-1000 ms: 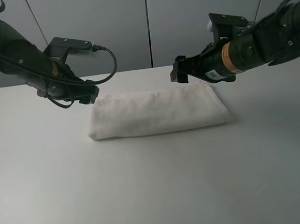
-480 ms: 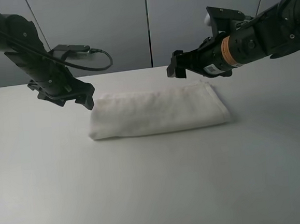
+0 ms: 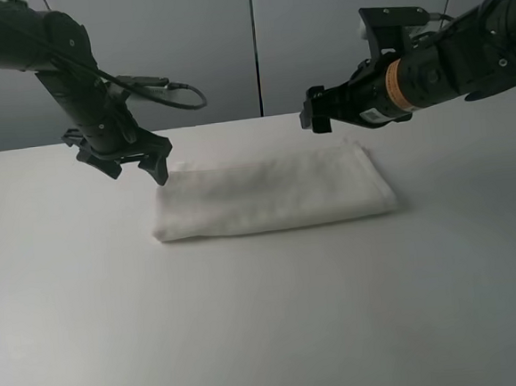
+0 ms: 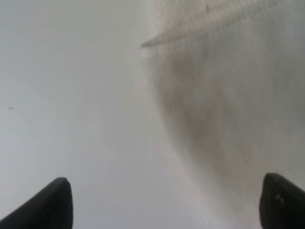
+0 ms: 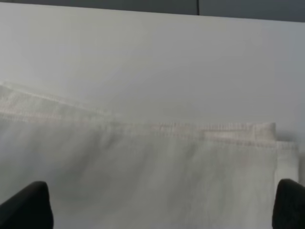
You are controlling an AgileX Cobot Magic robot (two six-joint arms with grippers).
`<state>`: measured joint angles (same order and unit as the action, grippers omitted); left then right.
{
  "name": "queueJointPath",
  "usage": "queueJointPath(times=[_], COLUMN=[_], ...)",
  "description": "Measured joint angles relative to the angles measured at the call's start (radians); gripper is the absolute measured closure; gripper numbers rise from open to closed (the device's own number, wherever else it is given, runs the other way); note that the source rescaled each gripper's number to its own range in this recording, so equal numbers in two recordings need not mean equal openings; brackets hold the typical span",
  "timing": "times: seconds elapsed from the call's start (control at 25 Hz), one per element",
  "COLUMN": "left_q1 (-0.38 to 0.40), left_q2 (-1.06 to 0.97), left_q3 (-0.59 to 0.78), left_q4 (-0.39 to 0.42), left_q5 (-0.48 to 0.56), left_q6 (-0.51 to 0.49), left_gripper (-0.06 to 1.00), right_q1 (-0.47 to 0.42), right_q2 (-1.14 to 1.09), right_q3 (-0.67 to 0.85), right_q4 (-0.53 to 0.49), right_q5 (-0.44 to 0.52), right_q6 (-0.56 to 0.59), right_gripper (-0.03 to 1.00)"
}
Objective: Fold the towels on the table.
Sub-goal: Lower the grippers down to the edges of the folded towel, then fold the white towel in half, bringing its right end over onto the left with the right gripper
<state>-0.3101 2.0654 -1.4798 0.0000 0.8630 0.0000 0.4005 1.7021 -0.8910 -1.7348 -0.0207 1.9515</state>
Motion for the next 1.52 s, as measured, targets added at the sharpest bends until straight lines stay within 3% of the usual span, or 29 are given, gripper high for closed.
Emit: queueJointPath(times=[0.36, 0.96, 1.28, 1.52], left_q1=[0.001, 0.02, 0.02, 0.02], left_q2=[0.094, 0.163, 0.172, 0.172], left_q3=[-0.029, -0.035, -0.038, -0.038], left_q4=[0.067, 0.063, 0.061, 0.061], left_q5=[0.027, -0.032, -0.036, -0.036], left_q6=[-0.064, -0.073, -0.073, -0.069], left_gripper=[-0.06, -0.06, -0.06, -0.06], right_q1=[0.0, 0.0, 0.0, 0.0], right_q2=[0.046, 0.046, 0.046, 0.042], right_q3=[0.0, 0.0, 0.0, 0.0], right_q4=[0.0, 0.0, 0.0, 0.0], right_q5=[0.03, 0.074, -0.022, -0.056], right_q6=[-0.07, -0.149, -0.169, -0.073], right_gripper=[-0.03, -0.03, -0.03, -0.03])
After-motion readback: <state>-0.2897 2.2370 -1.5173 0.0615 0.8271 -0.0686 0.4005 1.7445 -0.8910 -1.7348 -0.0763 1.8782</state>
